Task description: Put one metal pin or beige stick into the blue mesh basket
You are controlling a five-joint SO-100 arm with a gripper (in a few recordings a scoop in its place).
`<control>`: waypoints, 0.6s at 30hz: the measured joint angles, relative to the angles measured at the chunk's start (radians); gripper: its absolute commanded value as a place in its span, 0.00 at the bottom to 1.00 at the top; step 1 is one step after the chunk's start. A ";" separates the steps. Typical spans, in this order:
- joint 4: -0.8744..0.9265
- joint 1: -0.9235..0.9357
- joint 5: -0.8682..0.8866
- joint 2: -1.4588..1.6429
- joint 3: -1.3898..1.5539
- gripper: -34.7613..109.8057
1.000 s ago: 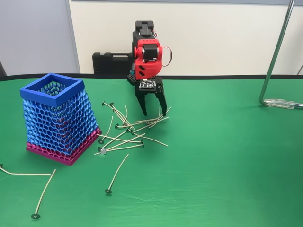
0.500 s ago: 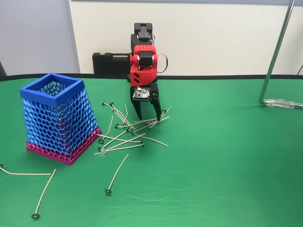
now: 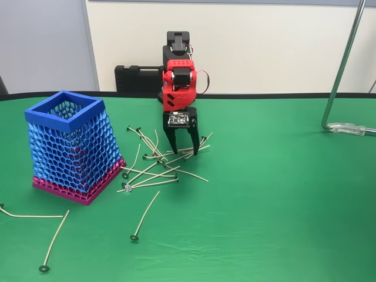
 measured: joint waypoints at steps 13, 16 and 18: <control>-0.009 -0.020 -0.006 -0.046 0.000 0.42; -0.009 -0.020 -0.006 -0.054 -0.005 0.41; -0.009 -0.020 -0.006 -0.058 -0.006 0.41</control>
